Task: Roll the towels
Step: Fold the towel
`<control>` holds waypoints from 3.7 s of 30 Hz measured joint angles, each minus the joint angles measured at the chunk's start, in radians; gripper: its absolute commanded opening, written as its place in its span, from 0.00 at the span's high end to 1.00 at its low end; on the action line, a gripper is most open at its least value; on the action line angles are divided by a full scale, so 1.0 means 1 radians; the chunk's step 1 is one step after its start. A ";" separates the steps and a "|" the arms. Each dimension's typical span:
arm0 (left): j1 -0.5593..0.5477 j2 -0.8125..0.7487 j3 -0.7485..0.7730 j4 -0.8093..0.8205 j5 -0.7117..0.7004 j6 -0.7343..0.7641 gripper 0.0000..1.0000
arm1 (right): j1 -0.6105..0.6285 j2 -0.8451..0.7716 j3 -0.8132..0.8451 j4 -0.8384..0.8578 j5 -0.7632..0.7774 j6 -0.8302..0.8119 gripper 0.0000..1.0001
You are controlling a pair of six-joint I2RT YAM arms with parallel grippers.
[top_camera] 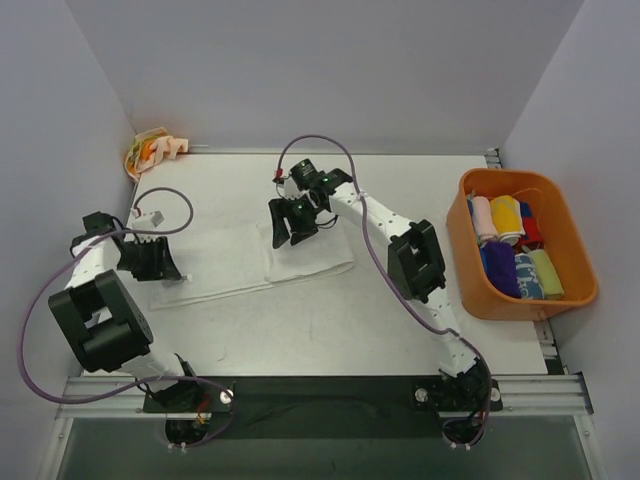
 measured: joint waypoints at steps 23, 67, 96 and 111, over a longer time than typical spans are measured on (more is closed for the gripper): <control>-0.127 0.238 0.102 -0.058 -0.162 -0.041 0.77 | -0.226 -0.073 -0.312 0.101 0.024 -0.145 0.80; -0.568 0.787 0.943 0.038 0.039 -0.241 0.43 | -0.132 -0.393 -0.967 0.213 -0.305 -0.034 0.59; -0.610 -0.066 -0.022 0.083 0.246 0.219 0.36 | -0.219 -0.203 -0.578 0.259 -0.045 0.032 0.90; -0.856 -0.258 -0.225 0.069 0.059 0.583 0.35 | -0.248 -0.270 -0.575 0.200 -0.002 -0.008 0.77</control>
